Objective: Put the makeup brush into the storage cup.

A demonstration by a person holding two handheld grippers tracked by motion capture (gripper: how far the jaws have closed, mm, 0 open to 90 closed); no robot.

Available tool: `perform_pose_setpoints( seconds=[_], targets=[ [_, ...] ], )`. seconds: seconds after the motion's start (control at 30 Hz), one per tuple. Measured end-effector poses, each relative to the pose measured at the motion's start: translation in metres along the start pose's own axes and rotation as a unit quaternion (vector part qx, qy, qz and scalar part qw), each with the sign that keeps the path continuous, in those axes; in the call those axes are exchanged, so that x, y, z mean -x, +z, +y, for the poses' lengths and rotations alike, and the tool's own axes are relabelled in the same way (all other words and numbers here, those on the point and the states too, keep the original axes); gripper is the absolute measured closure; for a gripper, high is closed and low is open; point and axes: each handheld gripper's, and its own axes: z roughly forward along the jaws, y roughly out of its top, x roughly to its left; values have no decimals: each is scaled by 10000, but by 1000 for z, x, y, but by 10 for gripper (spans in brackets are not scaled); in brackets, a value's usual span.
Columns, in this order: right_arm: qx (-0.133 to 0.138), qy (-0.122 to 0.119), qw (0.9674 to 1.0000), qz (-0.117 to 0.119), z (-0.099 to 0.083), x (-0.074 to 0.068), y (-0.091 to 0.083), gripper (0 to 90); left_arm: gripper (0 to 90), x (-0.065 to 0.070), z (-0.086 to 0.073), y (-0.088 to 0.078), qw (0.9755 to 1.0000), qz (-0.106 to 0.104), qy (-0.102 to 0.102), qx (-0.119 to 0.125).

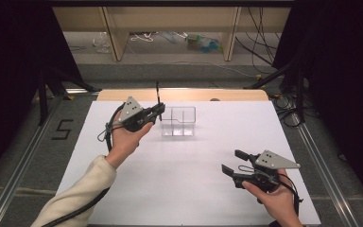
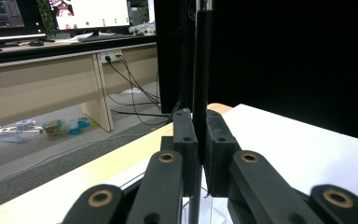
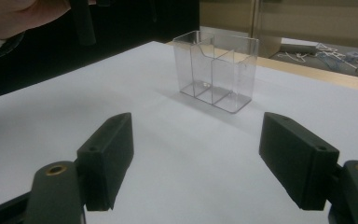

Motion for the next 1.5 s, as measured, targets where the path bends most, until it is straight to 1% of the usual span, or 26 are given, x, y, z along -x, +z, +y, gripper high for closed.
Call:
perform_pose_setpoints(
  seconds=[0.27, 0.43, 0.77, 0.9, 0.97, 1.13, 1.17, 1.5],
  targets=[
    [-2, 8, 10000, 19, 0, 0, 0, 272, 849, 0, 0, 4, 10000, -21, -11, 2],
    [-16, -22, 10000, -18, 0, 0, 0, 272, 849, -1, 0, 5, 10000, -1, -9, 2],
    [-22, -9, 10000, -12, 0, 0, 0, 273, 849, -3, -1, 9, 10000, 28, -23, -5],
    [-14, -21, 10000, -16, 0, 0, 0, 273, 849, -4, -1, 11, 10000, 54, 5, -5],
    [-14, -10, 10000, -8, 0, 0, 0, 272, 849, -4, -2, 12, 10000, 51, -41, 12],
    [-15, -26, 10000, -16, 0, 0, 0, 273, 849, -6, -3, 14, 10000, 68, 11, -7],
    [-10, -13, 10000, 6, 0, 0, 0, 273, 849, -6, -3, 14, 10000, 81, -46, -4],
    [-21, -18, 10000, 6, 0, 0, 0, 273, 848, -8, -3, 18, 10000, 99, -3, -10]
  ],
)
